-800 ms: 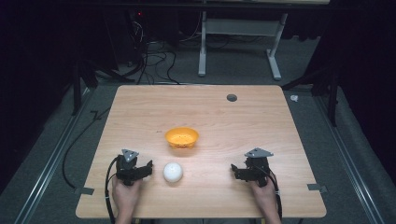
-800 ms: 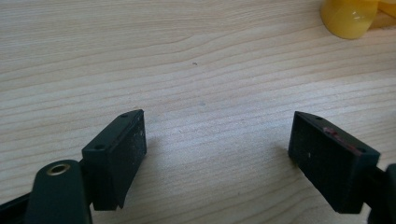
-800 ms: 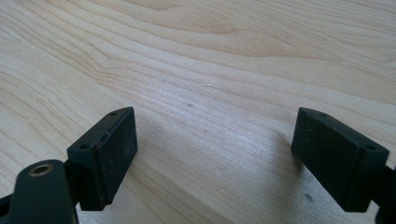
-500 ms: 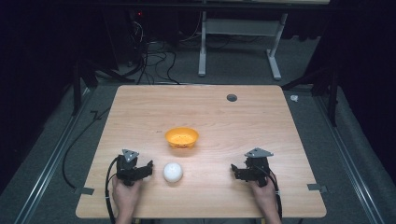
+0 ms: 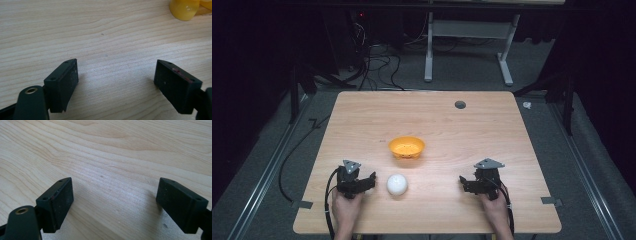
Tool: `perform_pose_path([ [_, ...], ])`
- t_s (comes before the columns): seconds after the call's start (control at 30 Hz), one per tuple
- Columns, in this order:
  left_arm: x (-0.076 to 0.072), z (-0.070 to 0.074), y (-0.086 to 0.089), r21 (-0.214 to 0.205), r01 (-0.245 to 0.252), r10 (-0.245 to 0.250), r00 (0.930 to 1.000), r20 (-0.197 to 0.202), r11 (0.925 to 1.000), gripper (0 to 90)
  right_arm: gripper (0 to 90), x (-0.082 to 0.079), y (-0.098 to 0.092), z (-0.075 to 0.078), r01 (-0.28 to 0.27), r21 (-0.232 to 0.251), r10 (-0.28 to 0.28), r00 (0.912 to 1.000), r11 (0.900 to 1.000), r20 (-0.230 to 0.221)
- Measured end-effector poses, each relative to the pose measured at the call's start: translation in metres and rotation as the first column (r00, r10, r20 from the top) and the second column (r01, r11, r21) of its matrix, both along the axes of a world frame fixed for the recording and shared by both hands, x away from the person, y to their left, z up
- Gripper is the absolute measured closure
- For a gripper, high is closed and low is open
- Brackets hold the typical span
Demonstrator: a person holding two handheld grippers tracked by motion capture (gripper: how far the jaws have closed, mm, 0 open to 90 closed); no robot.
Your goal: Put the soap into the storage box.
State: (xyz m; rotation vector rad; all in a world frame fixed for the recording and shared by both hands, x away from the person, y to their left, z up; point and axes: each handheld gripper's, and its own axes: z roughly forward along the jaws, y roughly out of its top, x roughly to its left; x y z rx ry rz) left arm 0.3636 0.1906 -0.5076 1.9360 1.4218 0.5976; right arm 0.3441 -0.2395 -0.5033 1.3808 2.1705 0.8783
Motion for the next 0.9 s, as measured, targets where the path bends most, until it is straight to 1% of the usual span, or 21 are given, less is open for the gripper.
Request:
perform_pose_path([
  [0.33, 0.0, 0.0, -0.001, -0.004, -0.01, 0.01, 0.9999, 0.004, 0.9999, 20.8, 15.1, 0.0, 0.0, 0.0, 0.0, 0.0, 0.0, 1.0, 1.0, 0.0],
  [0.4, 0.0, 0.0, -0.001, -0.003, -0.006, 0.006, 1.0, 0.002, 1.0, 20.7, 15.1, 0.0, 0.0, 0.0, 0.0, 0.0, 0.0, 1.0, 1.0, 0.0],
  [0.5, 0.0, 0.001, 0.0, -0.013, 0.001, -0.001, 1.0, -0.004, 0.9999, 19.1, 15.1, 0.0, 0.0, 0.0, 0.0, 0.0, 0.0, 1.0, 1.0, 0.0],
  [0.53, -0.001, 0.001, 0.0, -0.018, 0.013, -0.013, 0.9998, -0.013, 0.9998, 18.5, 15.1, 0.0, 0.0, 0.0, 0.0, 0.0, 0.0, 1.0, 1.0, 0.0],
  [0.63, -0.002, 0.002, -0.001, -0.015, 0.027, -0.027, 0.9996, -0.006, 0.9995, 17.3, 15.1, 0.0, 0.0, 0.0, -0.001, -0.001, 0.001, 1.0, 1.0, 0.001],
  [0.67, -0.004, 0.004, -0.002, -0.027, 0.039, -0.039, 0.9992, 0.002, 0.9989, 16.7, 15.1, 0.0, 0.0, 0.0, -0.001, -0.001, 0.001, 1.0, 1.0, 0.001],
  [0.7, -0.004, 0.004, -0.002, -0.027, 0.039, -0.039, 0.9992, 0.002, 0.9989, 16.2, 15.1, 0.0, 0.0, 0.0, -0.001, -0.001, 0.001, 1.0, 1.0, 0.001],
  [0.77, -0.007, 0.008, -0.002, -0.043, 0.058, -0.057, 0.9983, 0.015, 0.9974, 15.4, 15.1, 0.0, 0.0, 0.0, -0.003, -0.002, 0.003, 1.0, 1.0, 0.002],
  [0.9, -0.01, 0.012, -0.003, -0.056, 0.075, -0.073, 0.9969, 0.029, 0.9956, 15.0, 15.1, 0.0, 0.0, 0.0, -0.001, -0.002, 0.001, 1.0, 1.0, 0.001],
])
